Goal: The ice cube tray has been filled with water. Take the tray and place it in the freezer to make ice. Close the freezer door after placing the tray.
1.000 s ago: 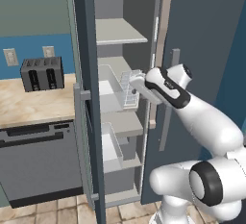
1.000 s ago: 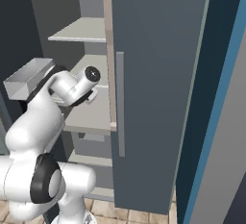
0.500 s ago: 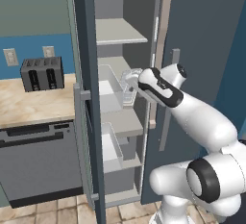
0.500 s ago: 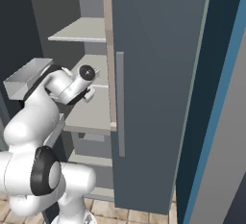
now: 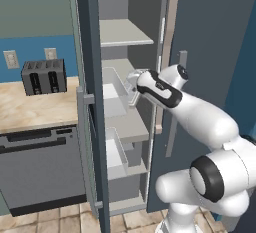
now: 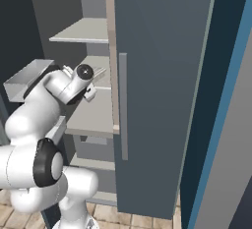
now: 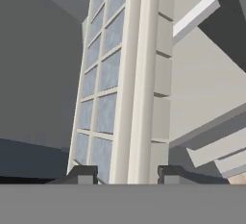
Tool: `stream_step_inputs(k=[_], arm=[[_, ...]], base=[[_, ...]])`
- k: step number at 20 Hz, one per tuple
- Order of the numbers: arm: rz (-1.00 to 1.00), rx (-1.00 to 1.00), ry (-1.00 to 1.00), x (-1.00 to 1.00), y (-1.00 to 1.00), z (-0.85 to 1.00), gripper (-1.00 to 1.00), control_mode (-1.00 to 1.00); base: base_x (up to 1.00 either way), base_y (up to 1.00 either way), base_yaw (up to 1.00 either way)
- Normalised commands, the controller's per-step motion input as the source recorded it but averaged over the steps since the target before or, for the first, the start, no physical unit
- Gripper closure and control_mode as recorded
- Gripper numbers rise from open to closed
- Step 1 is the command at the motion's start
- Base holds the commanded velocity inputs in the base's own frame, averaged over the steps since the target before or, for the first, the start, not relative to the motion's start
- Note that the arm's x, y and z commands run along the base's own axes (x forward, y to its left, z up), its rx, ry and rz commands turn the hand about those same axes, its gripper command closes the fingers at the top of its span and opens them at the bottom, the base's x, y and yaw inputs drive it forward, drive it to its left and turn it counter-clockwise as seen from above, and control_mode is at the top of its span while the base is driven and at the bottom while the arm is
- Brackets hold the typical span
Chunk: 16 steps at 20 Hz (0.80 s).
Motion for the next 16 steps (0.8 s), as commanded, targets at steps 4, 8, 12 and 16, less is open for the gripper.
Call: stream_step_inputs(k=[4,8,12,16], arm=[[-0.05,0.0,0.0,0.21,0.0,0.11,1.0,-1.0],[-0.04,0.0,0.0,0.24,0.0,0.11,1.0,-1.0],[-0.04,0.0,0.0,0.29,0.0,0.1,1.0,-1.0],[-0.05,0.0,0.0,0.33,0.0,0.06,1.0,-1.0]], base=[[0.0,0.0,0.0],[0.0,0.0,0.0],[0.0,0.0,0.0],[0.0,0.0,0.0]])
